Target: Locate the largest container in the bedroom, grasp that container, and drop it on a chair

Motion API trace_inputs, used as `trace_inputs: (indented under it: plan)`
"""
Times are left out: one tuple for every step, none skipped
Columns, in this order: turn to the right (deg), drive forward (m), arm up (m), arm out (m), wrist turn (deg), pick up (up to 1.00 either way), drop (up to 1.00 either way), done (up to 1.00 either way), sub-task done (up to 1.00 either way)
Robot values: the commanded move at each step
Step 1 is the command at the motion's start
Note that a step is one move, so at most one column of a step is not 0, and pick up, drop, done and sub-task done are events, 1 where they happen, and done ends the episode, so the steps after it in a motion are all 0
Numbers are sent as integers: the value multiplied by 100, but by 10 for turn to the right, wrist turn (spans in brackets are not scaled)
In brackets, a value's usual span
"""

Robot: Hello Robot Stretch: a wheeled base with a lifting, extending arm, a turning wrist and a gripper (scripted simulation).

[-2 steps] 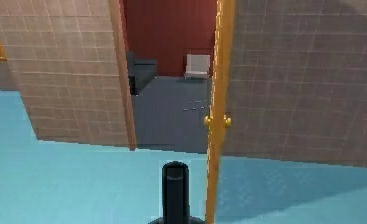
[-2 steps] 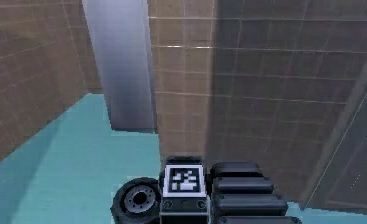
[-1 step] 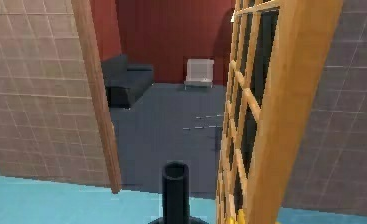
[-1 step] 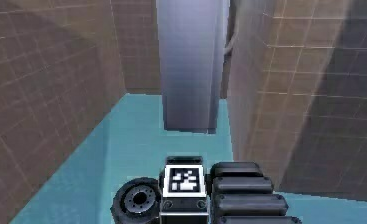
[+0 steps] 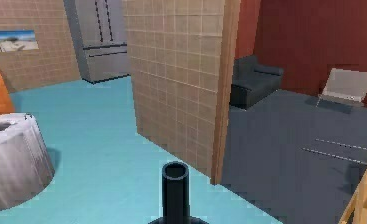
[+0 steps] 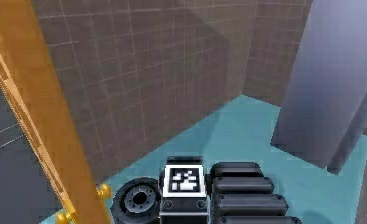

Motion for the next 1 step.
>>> trace_inputs:
  plan:
    - [0,40,0,0,0,0,0,0,0]
